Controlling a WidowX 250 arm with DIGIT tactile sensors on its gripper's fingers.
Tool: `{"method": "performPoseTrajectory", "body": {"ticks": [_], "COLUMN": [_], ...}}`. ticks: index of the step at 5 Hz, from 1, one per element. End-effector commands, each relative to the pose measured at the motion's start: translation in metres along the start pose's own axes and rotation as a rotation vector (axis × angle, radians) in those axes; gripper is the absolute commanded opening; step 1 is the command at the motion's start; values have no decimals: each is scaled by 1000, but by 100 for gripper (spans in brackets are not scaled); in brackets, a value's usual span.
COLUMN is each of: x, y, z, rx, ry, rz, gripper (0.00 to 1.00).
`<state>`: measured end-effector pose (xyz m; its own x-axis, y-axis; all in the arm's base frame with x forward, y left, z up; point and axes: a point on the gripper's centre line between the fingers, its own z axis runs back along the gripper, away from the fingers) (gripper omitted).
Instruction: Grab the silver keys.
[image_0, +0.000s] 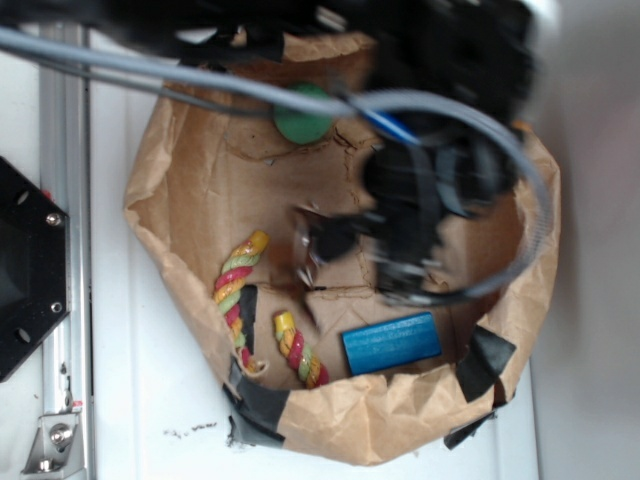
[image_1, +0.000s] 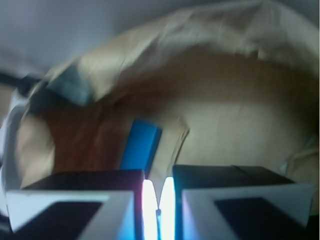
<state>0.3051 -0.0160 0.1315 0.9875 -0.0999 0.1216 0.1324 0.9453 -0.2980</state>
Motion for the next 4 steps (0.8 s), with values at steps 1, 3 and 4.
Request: {"method": "performPoseTrajectory", "body": {"ticks": [1, 3, 4], "x": [1, -9, -9], "y": [-8, -8, -8], "z": [10, 9, 6], "rx": [56, 52, 57], "ry": [-134, -119, -139], "rz": [-41, -72, -72], "gripper": [0, 0, 0]}}
